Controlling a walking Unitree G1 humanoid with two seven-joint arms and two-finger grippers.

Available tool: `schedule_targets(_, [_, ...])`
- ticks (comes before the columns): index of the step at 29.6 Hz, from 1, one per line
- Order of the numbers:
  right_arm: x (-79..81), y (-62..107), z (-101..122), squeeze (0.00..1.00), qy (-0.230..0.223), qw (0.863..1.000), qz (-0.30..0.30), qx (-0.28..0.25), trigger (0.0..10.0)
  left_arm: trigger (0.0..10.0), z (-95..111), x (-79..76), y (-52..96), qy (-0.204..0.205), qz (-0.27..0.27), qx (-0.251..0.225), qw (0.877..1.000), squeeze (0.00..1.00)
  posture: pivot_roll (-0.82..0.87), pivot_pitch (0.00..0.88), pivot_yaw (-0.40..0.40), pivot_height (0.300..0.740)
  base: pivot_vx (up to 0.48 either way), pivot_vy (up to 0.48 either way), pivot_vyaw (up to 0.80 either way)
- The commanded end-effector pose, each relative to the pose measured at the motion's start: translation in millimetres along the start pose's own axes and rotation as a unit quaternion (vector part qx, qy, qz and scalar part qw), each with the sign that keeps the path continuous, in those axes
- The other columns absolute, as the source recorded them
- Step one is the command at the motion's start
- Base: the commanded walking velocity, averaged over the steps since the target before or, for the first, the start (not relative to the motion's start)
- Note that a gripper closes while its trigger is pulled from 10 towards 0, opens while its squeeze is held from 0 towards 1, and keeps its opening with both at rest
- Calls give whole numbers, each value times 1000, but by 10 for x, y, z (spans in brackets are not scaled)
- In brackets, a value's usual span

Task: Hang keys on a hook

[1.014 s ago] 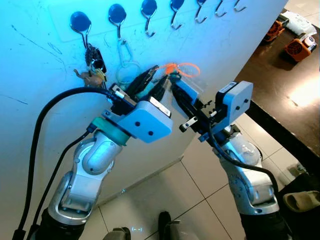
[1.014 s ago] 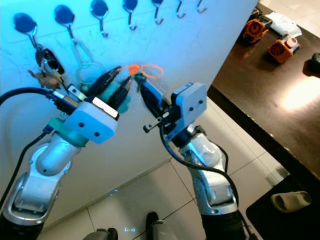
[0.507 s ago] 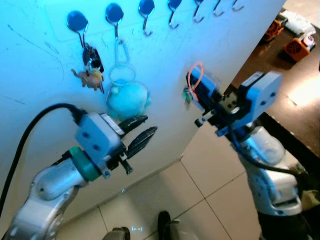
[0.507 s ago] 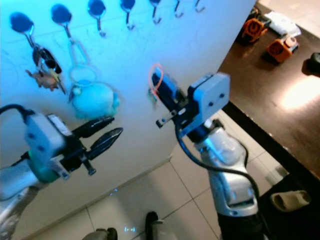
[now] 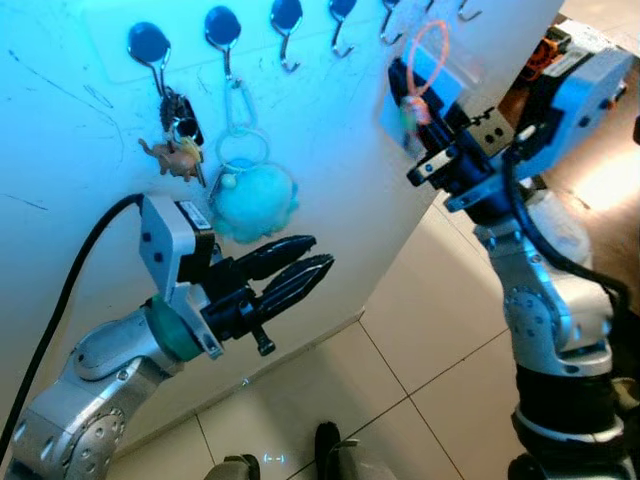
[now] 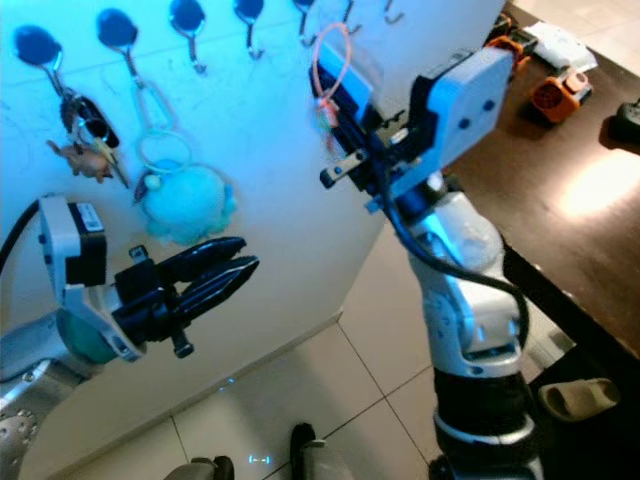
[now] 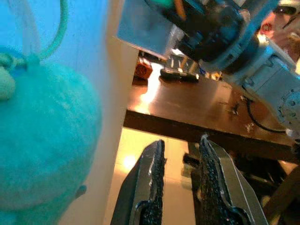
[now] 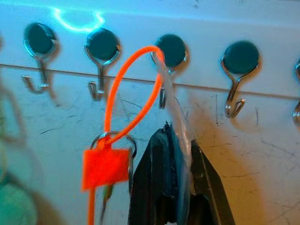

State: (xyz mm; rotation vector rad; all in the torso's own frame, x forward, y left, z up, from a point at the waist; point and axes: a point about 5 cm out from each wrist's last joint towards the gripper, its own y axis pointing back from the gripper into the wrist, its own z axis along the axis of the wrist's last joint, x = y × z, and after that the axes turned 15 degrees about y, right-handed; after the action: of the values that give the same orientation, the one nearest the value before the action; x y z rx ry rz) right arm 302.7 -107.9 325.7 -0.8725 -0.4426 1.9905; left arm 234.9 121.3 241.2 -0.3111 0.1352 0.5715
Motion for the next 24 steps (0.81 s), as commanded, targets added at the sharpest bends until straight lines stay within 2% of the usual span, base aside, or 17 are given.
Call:
schedule_targets(1, [95,-56,-115,0,-8,999,-11,38,10000,10000,1,-40,4,13,-9,4,1000,0,-37,220,2,740,0,0,0])
schedule_targets(9, [161,-101,-172,0,-17,998,-24,55,10000,10000,-2,-45,21,22,-8,7,1000,0,-34,219,-5,740,0,0,0])
schedule_targets(14, [161,-135,-310,0,10,993,-48,109,10000,10000,-17,-47,19,28,-5,8,1000,0,-38,216,-11,740,0,0,0])
schedule_targets(18, [154,-143,-327,0,14,991,-60,119,10000,10000,-22,-49,21,32,-3,10,999,0,-37,217,-11,740,0,0,0])
schedule_targets(24, [146,-260,-281,0,-26,986,-105,127,10000,10000,-31,-49,24,37,-2,14,999,0,-41,217,-4,740,0,0,0])
